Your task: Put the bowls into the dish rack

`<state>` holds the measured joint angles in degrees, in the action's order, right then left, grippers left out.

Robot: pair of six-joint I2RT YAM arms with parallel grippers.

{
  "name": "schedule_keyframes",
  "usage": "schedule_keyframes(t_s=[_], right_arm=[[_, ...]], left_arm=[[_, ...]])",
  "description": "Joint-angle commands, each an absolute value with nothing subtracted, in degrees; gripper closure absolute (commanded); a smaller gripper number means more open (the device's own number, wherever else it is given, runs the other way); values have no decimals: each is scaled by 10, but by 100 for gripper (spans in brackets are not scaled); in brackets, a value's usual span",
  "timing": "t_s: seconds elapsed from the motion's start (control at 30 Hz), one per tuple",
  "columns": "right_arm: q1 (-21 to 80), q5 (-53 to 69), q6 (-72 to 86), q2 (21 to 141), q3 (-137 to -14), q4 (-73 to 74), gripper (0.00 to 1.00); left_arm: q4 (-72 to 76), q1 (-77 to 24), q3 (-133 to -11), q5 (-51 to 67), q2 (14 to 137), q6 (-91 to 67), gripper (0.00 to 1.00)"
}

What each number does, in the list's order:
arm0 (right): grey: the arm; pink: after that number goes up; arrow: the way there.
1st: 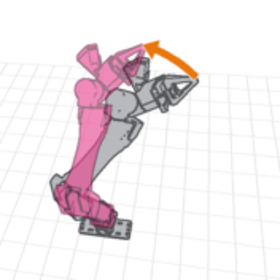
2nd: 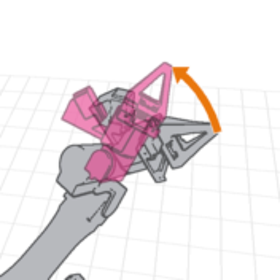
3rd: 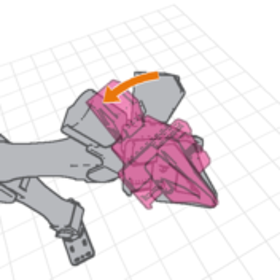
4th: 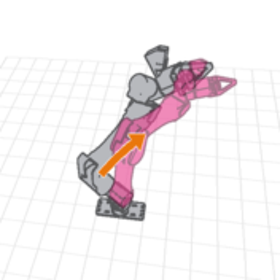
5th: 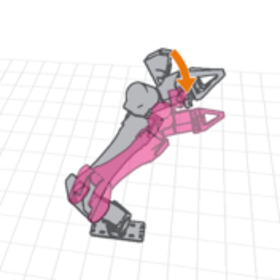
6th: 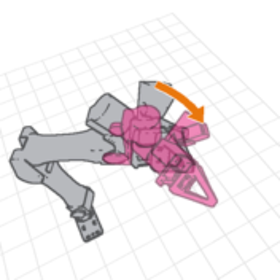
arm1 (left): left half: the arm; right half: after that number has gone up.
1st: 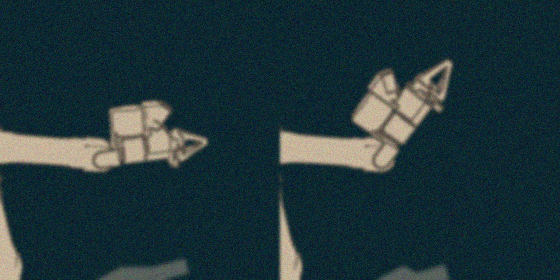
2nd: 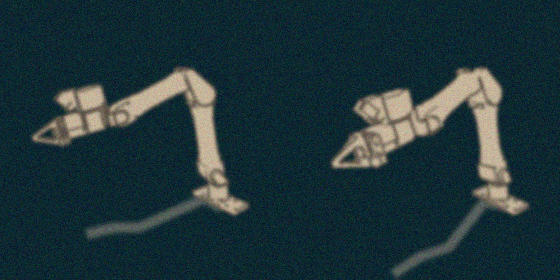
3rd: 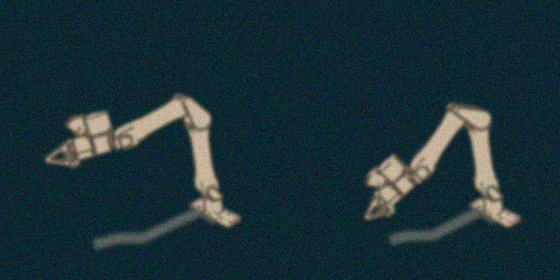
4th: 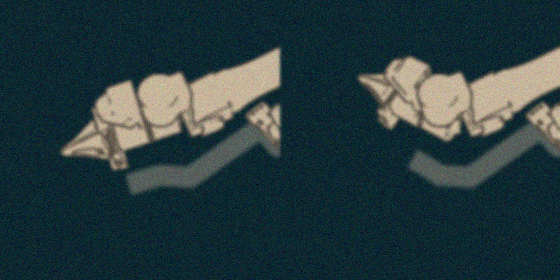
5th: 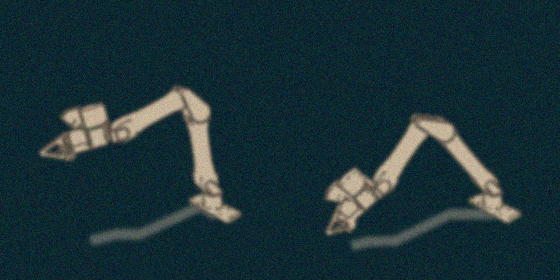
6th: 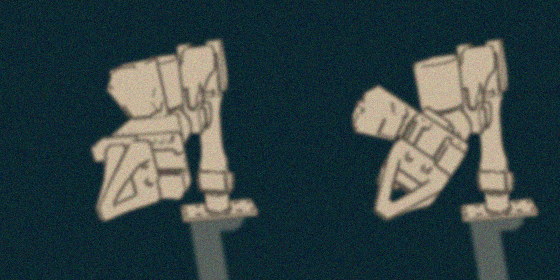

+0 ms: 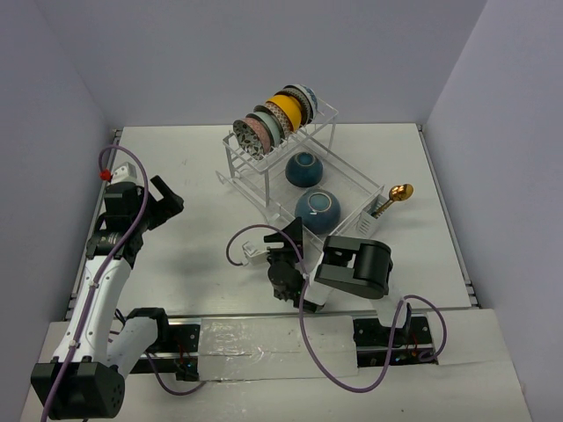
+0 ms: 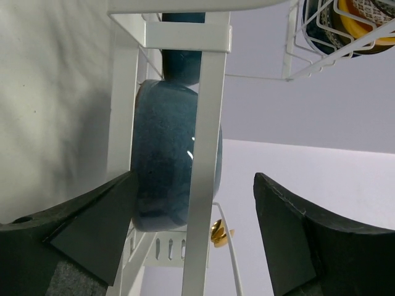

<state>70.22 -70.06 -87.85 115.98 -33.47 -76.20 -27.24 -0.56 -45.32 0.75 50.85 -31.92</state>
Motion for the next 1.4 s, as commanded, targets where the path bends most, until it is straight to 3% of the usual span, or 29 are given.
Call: schedule_keyframes(t_s=[0.0, 0.57, 0.87, 1.07, 1.27, 1.37], right_arm=[[712, -713, -851, 1167, -339, -1009, 16], [721, -735, -828, 983, -327, -1006, 12], [693, -751, -706, 855, -323, -890, 12], [652, -731, -558, 729, -345, -671, 11], [560, -614, -197, 608, -448, -164, 11], [495, -533, -92, 578, -493, -82, 10]], left_arm=[[-252, -2, -454, 18, 508, -308, 1], [-254, -2, -455, 15, 510, -308, 1], [-254, -2, -455, 17, 513, -308, 1], [-254, -2, -457, 19, 518, -308, 1], [-251, 13, -456, 18, 514, -308, 1], [-250, 13, -461, 18, 515, -307, 1]])
